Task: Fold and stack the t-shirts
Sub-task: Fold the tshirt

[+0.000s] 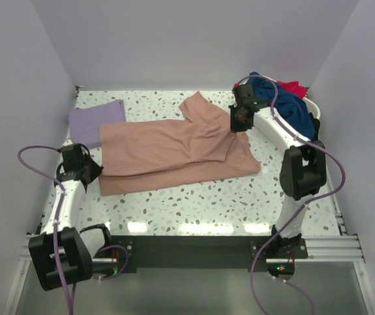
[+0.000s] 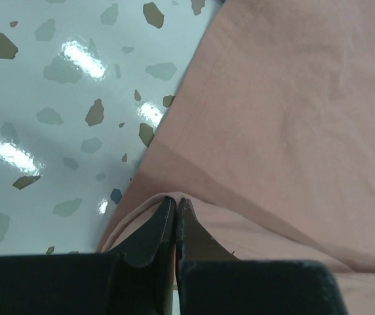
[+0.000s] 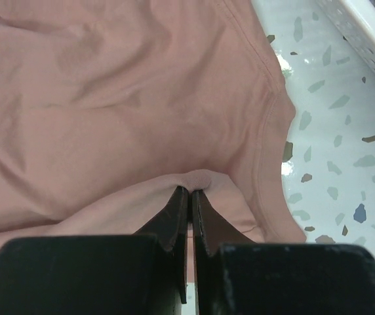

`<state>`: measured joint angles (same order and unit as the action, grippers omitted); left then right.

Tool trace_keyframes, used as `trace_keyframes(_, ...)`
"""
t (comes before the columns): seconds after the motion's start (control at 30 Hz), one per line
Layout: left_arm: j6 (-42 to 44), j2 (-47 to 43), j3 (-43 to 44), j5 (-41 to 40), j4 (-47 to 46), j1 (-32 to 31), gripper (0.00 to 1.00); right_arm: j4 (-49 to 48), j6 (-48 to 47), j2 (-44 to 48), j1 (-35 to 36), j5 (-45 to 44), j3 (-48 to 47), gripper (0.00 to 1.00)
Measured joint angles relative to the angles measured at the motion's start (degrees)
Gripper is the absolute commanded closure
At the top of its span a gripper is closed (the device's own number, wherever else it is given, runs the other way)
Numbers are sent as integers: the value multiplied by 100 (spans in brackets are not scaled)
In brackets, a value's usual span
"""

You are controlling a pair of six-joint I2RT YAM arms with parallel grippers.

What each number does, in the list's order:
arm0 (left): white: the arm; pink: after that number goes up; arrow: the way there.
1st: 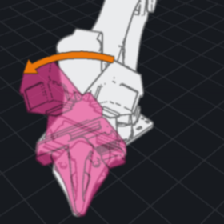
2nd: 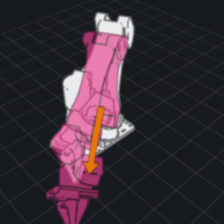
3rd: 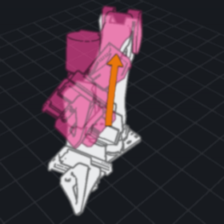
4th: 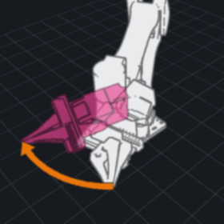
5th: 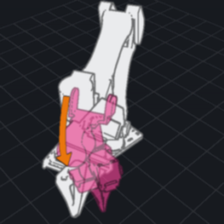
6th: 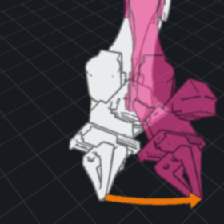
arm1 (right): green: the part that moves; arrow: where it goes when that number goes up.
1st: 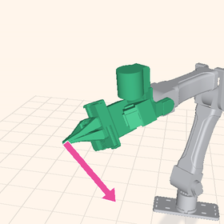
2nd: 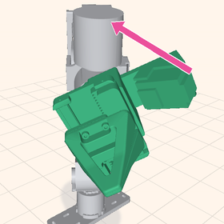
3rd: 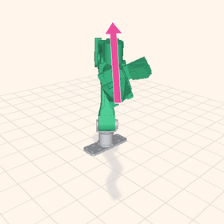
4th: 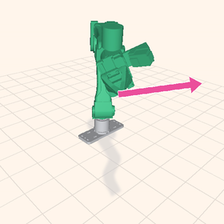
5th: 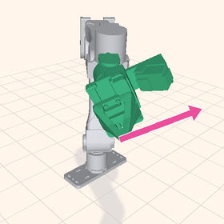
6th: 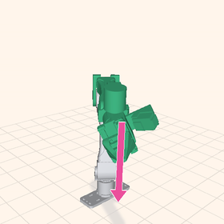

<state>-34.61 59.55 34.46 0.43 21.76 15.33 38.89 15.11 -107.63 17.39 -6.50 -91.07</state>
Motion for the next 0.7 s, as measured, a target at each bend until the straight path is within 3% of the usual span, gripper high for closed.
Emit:
trace_keyframes(0.4,146,654,-17,299,-269,79,100,87,-63,-330,-15,-68,-212,100)
trace_keyframes(0.47,144,776,44,284,-291,79,99,103,-66,-391,-15,-127,-363,96)
trace_keyframes(0.5,142,857,96,271,-299,83,93,107,-68,-433,-20,-153,-455,92)
trace_keyframes(0.53,133,942,160,236,-326,92,69,107,-66,-476,-24,-160,-551,73)
trace_keyframes(0.63,149,1110,345,50,-400,140,26,114,-42,-599,-63,-190,-820,37)
trace_keyframes(0.67,138,1139,431,-22,-409,160,10,105,-31,-614,-87,-199,-887,33)
trace_keyframes(0.7,140,1147,533,-103,-404,177,7,96,-39,-614,-114,-197,-925,30)
